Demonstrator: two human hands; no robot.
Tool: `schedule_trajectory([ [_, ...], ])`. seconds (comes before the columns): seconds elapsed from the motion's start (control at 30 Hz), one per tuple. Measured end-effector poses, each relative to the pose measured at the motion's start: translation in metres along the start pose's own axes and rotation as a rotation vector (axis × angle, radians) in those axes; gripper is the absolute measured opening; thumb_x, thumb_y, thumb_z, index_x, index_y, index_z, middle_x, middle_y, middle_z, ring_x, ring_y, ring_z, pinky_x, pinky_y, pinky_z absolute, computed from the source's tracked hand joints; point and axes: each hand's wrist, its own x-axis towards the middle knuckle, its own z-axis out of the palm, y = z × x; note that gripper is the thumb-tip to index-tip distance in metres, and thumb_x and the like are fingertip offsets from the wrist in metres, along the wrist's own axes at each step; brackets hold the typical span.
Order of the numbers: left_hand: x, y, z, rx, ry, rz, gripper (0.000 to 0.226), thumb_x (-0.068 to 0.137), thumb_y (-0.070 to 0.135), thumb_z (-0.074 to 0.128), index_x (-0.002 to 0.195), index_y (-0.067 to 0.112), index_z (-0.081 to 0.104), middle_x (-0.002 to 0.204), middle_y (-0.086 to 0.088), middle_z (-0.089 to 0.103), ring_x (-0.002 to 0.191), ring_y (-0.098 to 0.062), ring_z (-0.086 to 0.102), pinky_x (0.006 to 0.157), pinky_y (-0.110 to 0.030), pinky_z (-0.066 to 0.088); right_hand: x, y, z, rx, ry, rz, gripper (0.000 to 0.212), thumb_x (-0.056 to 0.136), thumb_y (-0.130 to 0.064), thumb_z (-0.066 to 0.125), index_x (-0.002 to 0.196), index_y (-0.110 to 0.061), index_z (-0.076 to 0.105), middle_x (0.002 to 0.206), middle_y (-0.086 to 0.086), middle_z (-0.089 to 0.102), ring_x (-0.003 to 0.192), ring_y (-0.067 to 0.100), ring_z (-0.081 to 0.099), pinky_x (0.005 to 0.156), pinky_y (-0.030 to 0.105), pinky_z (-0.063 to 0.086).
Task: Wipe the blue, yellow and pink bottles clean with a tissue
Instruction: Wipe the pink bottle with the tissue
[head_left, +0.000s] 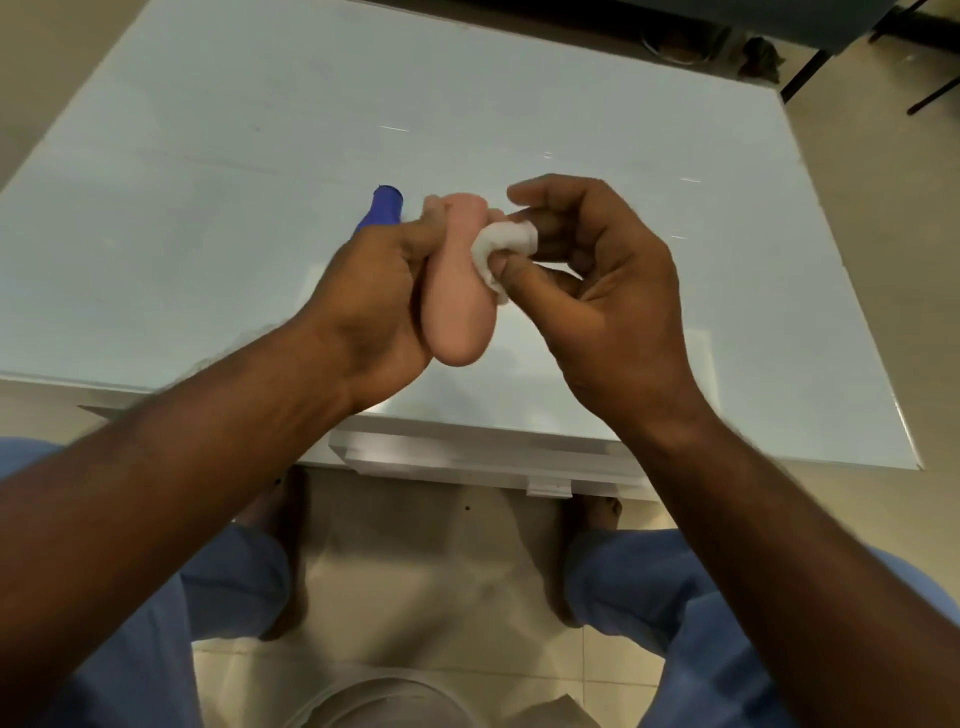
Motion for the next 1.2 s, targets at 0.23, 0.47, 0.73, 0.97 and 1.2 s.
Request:
schedule_trajectory([
  [0.23,-0.006,0.002,0.003,-0.049,0.046,-0.026,0.052,0.110,0.037,0.036,0.153,0.009,0.040,0.131,-0.010,0.068,0.119,-0.030,0.067,0.088,-0.043,0.061,-0.003,-0.002,0.001,-0.024,-0.186,0.005,0.014,0.087,-0.004,0.083,0.094,-0.014,0.077,0.097,0.003,0.078,0.090,0.023,0.075,0.068,0.037,0.064],
  [0.47,-0.013,-0.006,0.013,0.040,0.014,-0.031,0.027,0.108,0.032,0.044,0.134,0.029,0.054,0.129,-0.012,0.069,0.108,-0.031,0.074,0.079,-0.043,0.063,0.001,-0.004,-0.003,0.080,-0.018,0.013,0.010,0.091,0.001,0.078,0.094,-0.007,0.073,0.095,0.004,0.076,0.088,0.020,0.074,0.065,0.022,0.060],
  [0.73,-0.011,-0.002,0.008,-0.038,0.050,-0.035,0.047,0.108,0.038,0.041,0.150,0.018,0.046,0.138,-0.016,0.065,0.115,-0.032,0.071,0.086,-0.041,0.062,0.000,0.001,-0.006,0.046,-0.088,0.011,0.018,0.085,-0.004,0.084,0.098,-0.015,0.076,0.107,0.010,0.074,0.100,0.028,0.076,0.072,0.047,0.067],
  [0.97,-0.015,-0.008,0.016,-0.023,0.061,-0.004,0.024,0.108,0.034,0.042,0.108,0.026,0.064,0.114,-0.008,0.078,0.100,-0.024,0.077,0.077,-0.036,0.065,-0.002,0.003,-0.003,0.057,-0.020,0.015,0.020,0.091,-0.002,0.080,0.108,-0.010,0.075,0.110,0.010,0.073,0.104,0.023,0.075,0.082,0.044,0.068],
  [1.2,-0.019,-0.009,0.024,0.028,0.065,0.053,0.031,0.105,0.036,0.049,0.084,0.039,0.072,0.108,-0.005,0.079,0.104,-0.027,0.075,0.085,-0.041,0.063,0.000,0.003,-0.002,0.053,-0.007,0.071,0.017,0.092,-0.006,0.082,0.104,-0.015,0.076,0.103,0.001,0.076,0.101,0.019,0.075,0.081,0.043,0.068],
])
